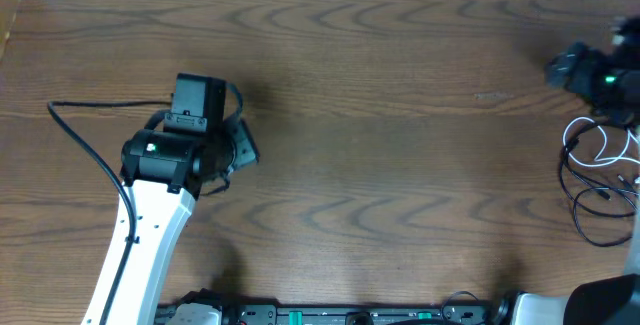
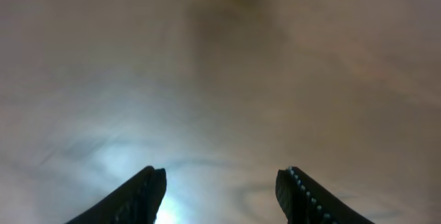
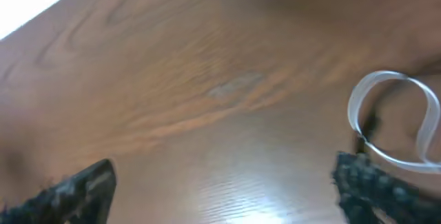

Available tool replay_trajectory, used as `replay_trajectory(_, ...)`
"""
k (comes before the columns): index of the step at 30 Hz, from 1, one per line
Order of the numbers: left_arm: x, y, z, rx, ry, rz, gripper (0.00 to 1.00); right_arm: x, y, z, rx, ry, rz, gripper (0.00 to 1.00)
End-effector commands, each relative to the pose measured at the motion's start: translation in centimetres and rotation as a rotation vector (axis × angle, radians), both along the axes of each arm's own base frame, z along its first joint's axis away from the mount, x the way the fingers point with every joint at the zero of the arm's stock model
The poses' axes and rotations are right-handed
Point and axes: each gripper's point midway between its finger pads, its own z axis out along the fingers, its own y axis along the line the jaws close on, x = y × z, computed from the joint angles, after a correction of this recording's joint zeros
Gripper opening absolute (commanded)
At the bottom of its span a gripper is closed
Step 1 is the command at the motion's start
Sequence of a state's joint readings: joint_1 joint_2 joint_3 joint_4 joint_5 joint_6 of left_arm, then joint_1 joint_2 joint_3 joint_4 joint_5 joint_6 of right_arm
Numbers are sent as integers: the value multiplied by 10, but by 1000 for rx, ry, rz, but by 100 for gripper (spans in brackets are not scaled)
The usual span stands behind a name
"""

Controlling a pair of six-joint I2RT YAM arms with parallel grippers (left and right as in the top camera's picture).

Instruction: Untangle cables

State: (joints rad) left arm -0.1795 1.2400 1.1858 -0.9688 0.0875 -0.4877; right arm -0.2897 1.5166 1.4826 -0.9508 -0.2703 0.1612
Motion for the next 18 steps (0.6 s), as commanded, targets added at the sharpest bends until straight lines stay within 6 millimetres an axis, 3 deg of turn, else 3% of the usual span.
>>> replay_trajectory(1,14,-27,6,-62,-66,-138,57,3,54,0,-43,-52,355,99)
replay_trajectory(4,28,-46,8,-41,-132,-260,57,1,97,4,-43,-104,564,99)
replay_trajectory(8,35,-64,-8,78,-138,-459,63,0,121,0,-107,-106,672,99)
replay_trajectory(10,39,-49,-23,202,-92,-432,63,5,101,-11,-224,-32,558,99)
replay_trajectory(11,40,-32,-34,301,-45,-389,74,6,60,-20,-352,77,290,99)
replay_trajectory(12,38,-21,-41,355,-7,-355,98,0,33,-22,-427,136,96,99)
replay_trajectory(13,35,-11,-47,386,33,-298,98,-9,16,-24,-465,183,-43,99)
replay_trajectory(14,31,-5,-51,396,67,-246,98,-13,15,-26,-462,202,-60,99)
replay_trajectory(16,18,0,-62,365,144,-156,98,-17,39,-36,-377,223,82,99)
replay_trajectory(18,3,-9,-70,293,219,-146,98,-21,84,-40,-233,198,362,99)
